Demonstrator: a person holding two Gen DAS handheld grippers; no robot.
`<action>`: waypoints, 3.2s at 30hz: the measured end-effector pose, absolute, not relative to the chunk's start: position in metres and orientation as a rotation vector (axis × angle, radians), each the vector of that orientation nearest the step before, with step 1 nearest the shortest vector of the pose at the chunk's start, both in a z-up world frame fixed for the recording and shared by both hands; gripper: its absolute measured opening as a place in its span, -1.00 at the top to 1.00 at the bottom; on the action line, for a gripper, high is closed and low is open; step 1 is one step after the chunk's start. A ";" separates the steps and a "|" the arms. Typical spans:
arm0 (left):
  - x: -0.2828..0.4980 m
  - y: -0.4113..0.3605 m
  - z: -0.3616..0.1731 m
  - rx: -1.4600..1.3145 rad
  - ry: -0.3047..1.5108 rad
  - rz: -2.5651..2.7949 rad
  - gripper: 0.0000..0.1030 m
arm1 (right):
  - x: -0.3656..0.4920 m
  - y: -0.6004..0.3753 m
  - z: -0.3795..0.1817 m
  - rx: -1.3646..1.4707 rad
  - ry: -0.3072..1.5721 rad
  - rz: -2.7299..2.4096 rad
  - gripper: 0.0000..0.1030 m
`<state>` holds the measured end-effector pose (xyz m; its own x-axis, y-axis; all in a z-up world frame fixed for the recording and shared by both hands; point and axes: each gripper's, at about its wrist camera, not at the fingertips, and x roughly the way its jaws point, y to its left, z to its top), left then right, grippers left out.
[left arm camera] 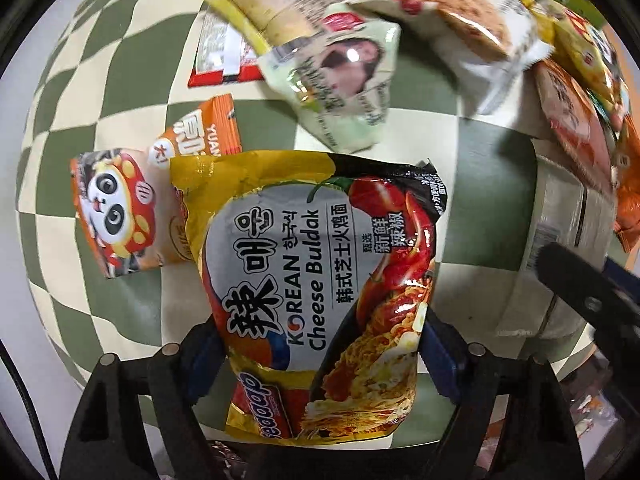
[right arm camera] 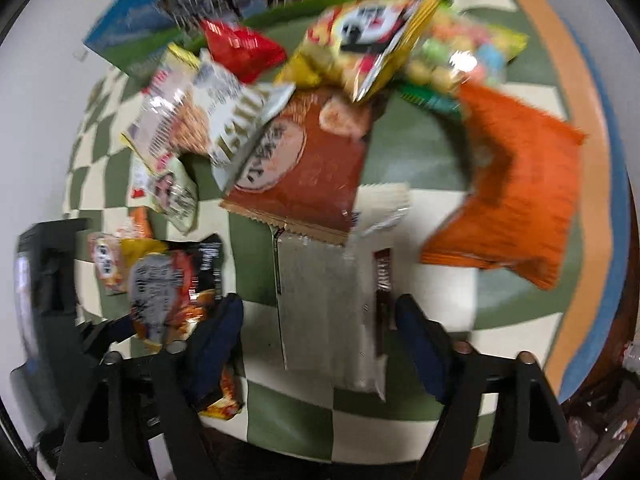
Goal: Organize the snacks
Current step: 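Grasp the yellow Cheese Buldak pack with the left tool while the right tool grasps the white bread packet, then carry both packets into the cardboard box and open both tools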
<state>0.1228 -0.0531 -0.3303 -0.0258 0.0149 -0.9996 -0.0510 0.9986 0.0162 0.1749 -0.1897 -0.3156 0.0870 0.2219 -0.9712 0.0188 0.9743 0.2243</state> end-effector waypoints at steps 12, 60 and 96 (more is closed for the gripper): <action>0.145 -0.015 -0.377 -0.040 1.621 -0.029 -0.74 | 0.142 -0.172 -0.348 0.184 1.598 0.080 -0.15; 0.554 -0.006 -0.242 -0.103 1.493 -0.167 -0.62 | 0.472 -0.163 -0.161 0.188 1.332 0.225 -0.10; 0.486 0.010 -0.228 -0.112 1.430 -0.106 -0.81 | 0.473 -0.160 -0.217 0.062 1.470 0.135 -0.86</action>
<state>0.4856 0.0099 -0.2283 0.1375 -0.1401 -0.9805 0.0062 0.9900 -0.1406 0.4733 -0.1595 -0.2165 0.0945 0.1287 -0.9872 -0.0533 0.9908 0.1240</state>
